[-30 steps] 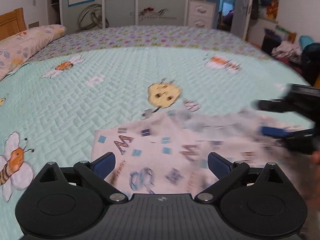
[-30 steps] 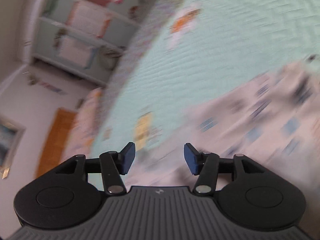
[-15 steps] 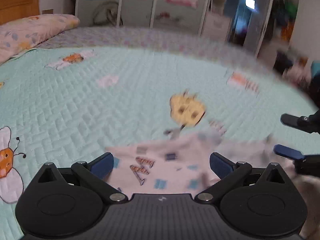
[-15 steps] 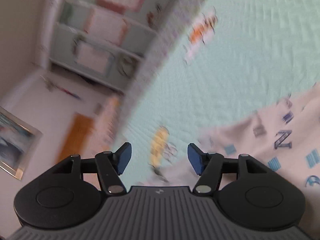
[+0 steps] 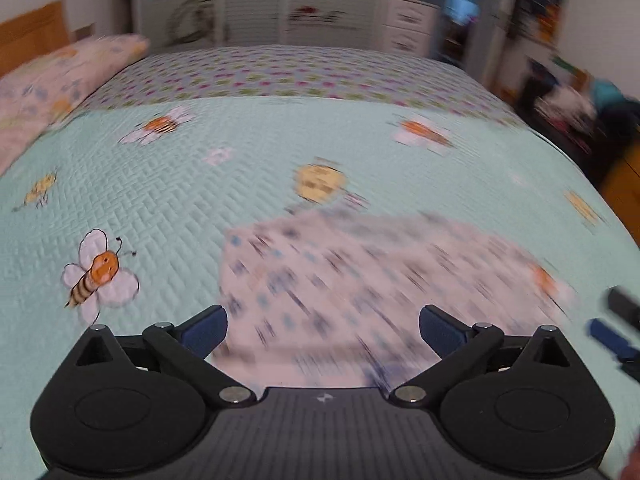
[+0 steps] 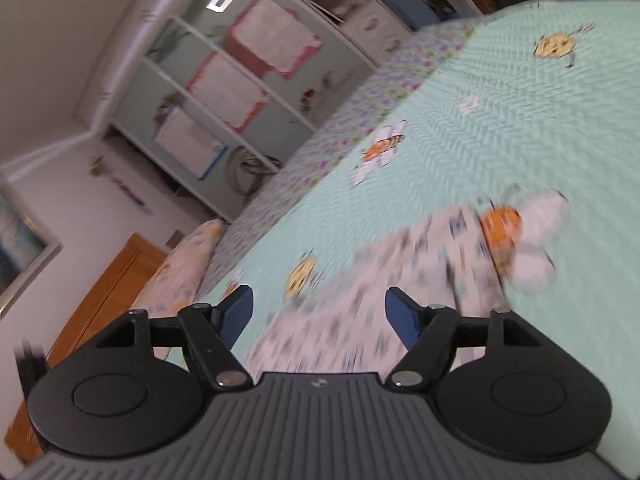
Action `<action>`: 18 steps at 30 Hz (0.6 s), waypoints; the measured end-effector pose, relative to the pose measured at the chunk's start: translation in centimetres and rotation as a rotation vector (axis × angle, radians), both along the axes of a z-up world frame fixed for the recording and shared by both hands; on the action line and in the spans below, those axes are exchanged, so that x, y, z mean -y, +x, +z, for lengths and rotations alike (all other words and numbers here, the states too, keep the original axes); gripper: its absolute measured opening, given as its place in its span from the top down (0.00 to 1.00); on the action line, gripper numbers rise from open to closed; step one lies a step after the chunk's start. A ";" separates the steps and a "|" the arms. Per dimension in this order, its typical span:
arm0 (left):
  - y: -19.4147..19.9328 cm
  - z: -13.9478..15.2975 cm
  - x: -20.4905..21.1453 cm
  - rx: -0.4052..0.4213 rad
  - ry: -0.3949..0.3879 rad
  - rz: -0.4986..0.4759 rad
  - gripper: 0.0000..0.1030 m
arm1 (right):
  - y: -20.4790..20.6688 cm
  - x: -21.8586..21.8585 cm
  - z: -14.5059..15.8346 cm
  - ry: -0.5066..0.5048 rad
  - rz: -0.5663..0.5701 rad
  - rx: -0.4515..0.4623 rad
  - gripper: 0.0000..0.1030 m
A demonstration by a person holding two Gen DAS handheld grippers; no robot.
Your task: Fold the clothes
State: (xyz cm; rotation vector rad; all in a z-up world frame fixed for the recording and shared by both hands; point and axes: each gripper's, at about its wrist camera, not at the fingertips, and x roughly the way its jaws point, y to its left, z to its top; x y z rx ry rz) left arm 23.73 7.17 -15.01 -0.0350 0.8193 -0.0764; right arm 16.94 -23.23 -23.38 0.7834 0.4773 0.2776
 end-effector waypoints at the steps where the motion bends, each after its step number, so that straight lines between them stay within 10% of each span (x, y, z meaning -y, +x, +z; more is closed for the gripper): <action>1: -2.1 0.9 0.8 -0.004 0.012 -0.020 0.01 | -2.0 -0.4 0.1 -0.004 -0.003 -0.003 0.24; 7: -12.1 5.0 5.0 -0.021 0.130 -0.074 0.01 | -12.6 -1.6 -0.5 -0.033 0.012 -0.052 0.22; 18: -19.4 10.5 7.0 0.011 0.197 -0.064 0.01 | -15.9 -2.7 0.3 -0.016 0.067 -0.039 0.22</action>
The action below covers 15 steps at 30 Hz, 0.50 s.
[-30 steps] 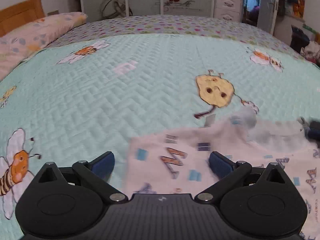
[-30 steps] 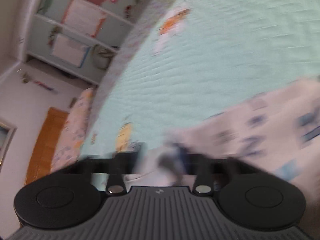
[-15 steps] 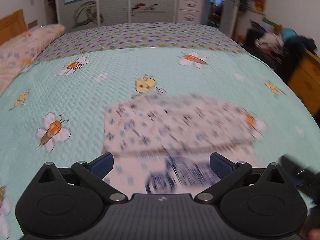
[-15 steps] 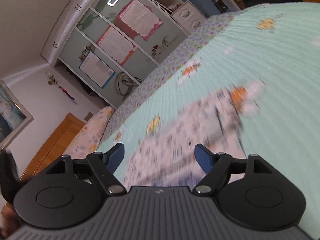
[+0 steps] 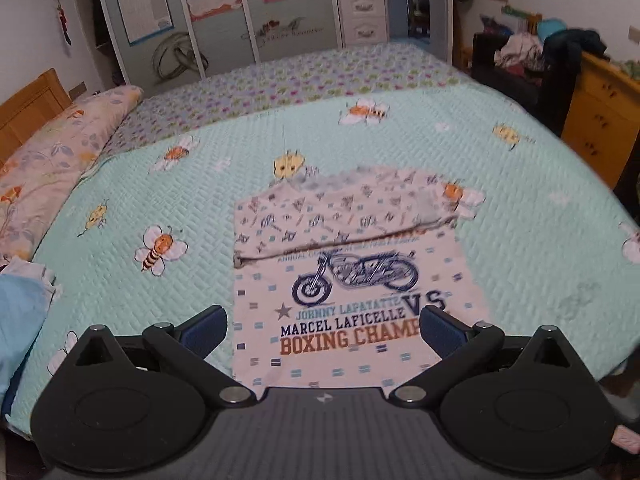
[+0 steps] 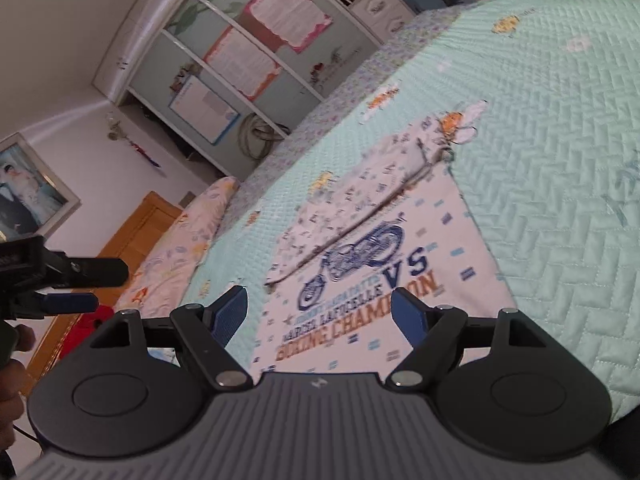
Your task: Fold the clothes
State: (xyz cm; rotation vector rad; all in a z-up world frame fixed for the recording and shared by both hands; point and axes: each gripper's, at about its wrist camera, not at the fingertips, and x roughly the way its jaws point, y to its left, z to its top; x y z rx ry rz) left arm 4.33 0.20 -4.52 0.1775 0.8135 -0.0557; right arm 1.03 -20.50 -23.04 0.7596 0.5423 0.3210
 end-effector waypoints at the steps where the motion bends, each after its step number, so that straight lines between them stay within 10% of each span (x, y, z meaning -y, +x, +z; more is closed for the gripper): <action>1: -0.5 0.6 0.0 0.009 -0.008 -0.001 0.01 | -0.1 -0.1 0.2 0.002 0.003 0.007 0.22; 15: -3.8 4.2 0.1 0.095 -0.042 0.010 0.01 | -1.5 -0.2 0.5 0.042 0.003 0.004 0.22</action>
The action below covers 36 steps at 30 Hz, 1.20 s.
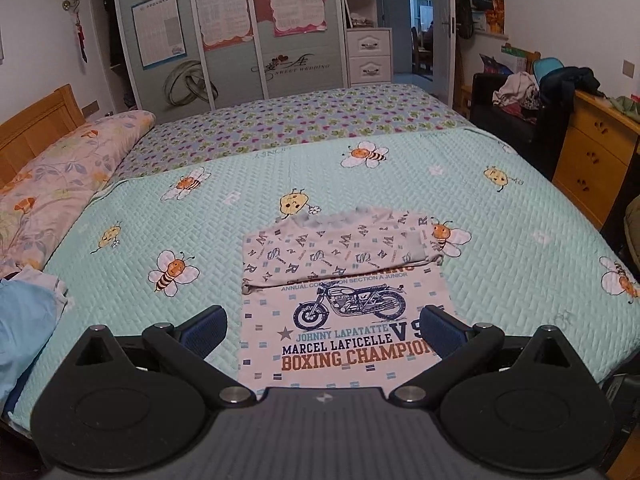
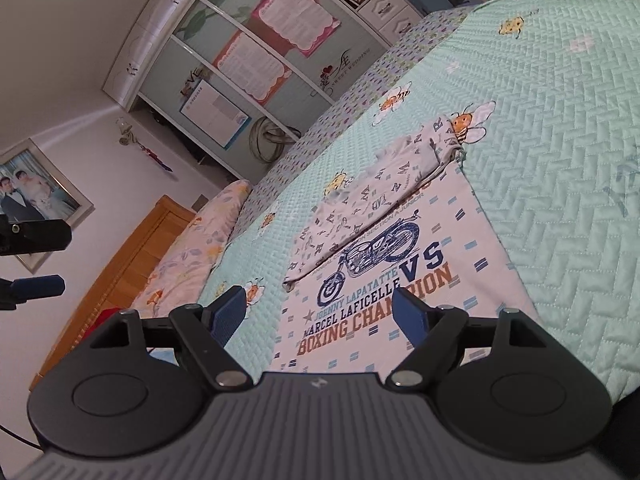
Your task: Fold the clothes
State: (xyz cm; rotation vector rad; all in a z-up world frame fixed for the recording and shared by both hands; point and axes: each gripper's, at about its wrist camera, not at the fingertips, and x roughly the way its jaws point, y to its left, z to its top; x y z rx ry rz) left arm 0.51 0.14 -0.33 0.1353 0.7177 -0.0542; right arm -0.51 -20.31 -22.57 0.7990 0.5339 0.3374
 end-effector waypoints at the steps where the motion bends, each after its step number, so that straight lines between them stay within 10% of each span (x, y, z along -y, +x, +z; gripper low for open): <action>1: -0.3 0.2 0.1 0.007 0.002 0.001 0.01 | -0.1 0.1 0.1 0.002 -0.003 0.000 0.22; 36: -4.1 3.2 0.9 0.112 -0.002 0.000 0.01 | -1.1 0.0 -0.5 0.048 0.002 -0.058 0.20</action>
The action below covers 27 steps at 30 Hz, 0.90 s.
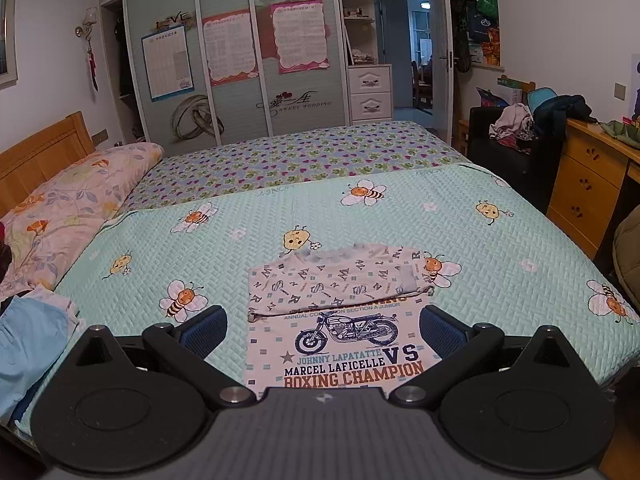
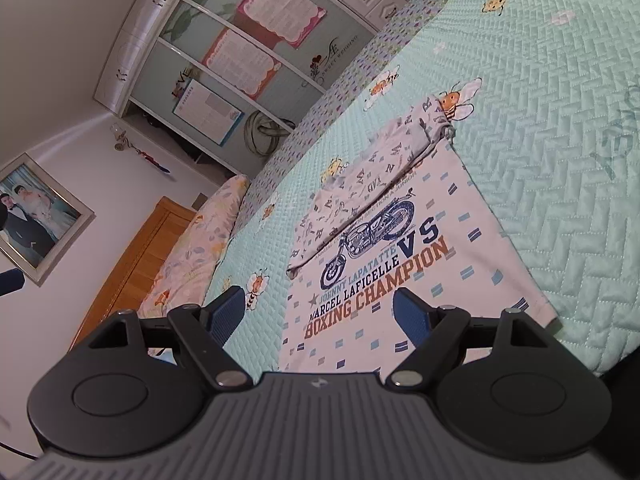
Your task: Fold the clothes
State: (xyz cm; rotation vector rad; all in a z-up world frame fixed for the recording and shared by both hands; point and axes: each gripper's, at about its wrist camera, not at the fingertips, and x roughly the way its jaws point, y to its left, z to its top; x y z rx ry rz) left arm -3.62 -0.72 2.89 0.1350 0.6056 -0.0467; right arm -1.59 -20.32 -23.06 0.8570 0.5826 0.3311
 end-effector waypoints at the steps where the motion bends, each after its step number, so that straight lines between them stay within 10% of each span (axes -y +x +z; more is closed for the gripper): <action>1: 0.0 0.0 -0.1 0.001 -0.001 0.001 0.01 | 0.0 -0.1 0.0 0.000 0.001 -0.004 0.20; 27: -0.3 0.1 -0.3 0.012 -0.006 -0.003 0.01 | 0.4 -0.4 -0.6 -0.002 0.015 -0.036 0.20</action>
